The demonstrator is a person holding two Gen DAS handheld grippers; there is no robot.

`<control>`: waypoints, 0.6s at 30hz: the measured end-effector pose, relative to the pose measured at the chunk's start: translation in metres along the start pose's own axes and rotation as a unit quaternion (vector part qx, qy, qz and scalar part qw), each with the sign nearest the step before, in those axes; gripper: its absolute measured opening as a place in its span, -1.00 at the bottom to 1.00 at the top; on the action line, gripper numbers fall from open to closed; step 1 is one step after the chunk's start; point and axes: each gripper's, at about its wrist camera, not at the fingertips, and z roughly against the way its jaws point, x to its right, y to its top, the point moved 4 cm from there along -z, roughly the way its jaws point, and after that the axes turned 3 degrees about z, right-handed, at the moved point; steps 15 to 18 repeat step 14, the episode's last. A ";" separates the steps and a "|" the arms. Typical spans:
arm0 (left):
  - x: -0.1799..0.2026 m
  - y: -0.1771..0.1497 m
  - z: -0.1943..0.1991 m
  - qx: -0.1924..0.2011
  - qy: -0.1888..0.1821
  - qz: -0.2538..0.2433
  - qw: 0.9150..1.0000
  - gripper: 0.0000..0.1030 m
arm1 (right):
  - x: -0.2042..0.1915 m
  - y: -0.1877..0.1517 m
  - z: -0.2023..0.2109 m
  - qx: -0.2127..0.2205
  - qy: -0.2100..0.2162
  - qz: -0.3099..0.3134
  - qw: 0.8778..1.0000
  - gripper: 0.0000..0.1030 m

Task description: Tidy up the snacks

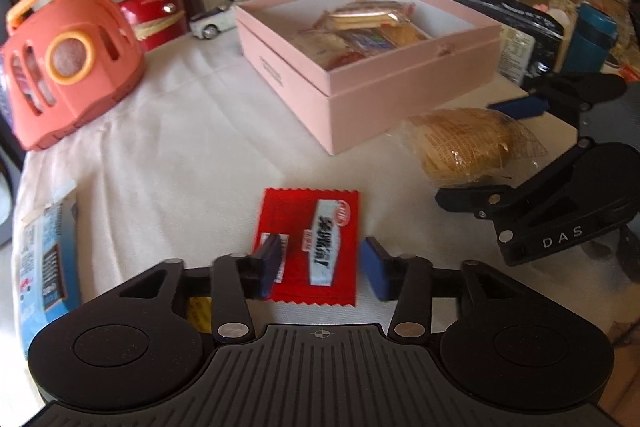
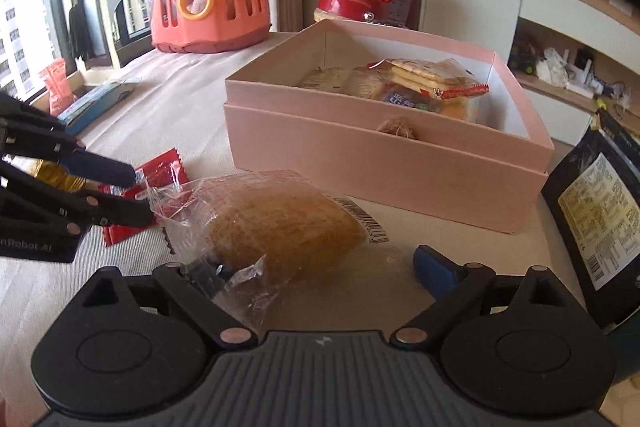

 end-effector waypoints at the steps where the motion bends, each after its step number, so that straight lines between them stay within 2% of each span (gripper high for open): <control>1: 0.000 0.000 0.000 0.000 -0.007 0.000 1.000 0.17 | 0.001 -0.002 0.002 0.001 0.003 0.010 1.000 0.86; 4: -0.006 0.001 0.002 0.009 -0.009 0.017 1.000 0.15 | 0.007 -0.006 0.005 0.000 0.012 0.013 1.000 0.86; 7: -0.014 0.003 -0.001 0.023 0.030 0.028 0.999 0.14 | 0.010 -0.007 0.004 -0.005 0.019 -0.004 1.000 0.90; 8: -0.017 0.004 -0.003 0.023 0.032 0.030 0.999 0.19 | 0.010 -0.007 0.003 -0.005 0.017 -0.004 1.000 0.92; 12: -0.028 0.006 -0.012 0.010 -0.020 0.071 0.997 0.23 | 0.010 -0.007 0.003 -0.005 0.017 -0.006 1.000 0.94; 18: -0.027 0.007 -0.012 0.004 -0.020 0.066 0.998 0.24 | 0.010 -0.007 0.003 -0.006 0.019 -0.007 1.000 0.96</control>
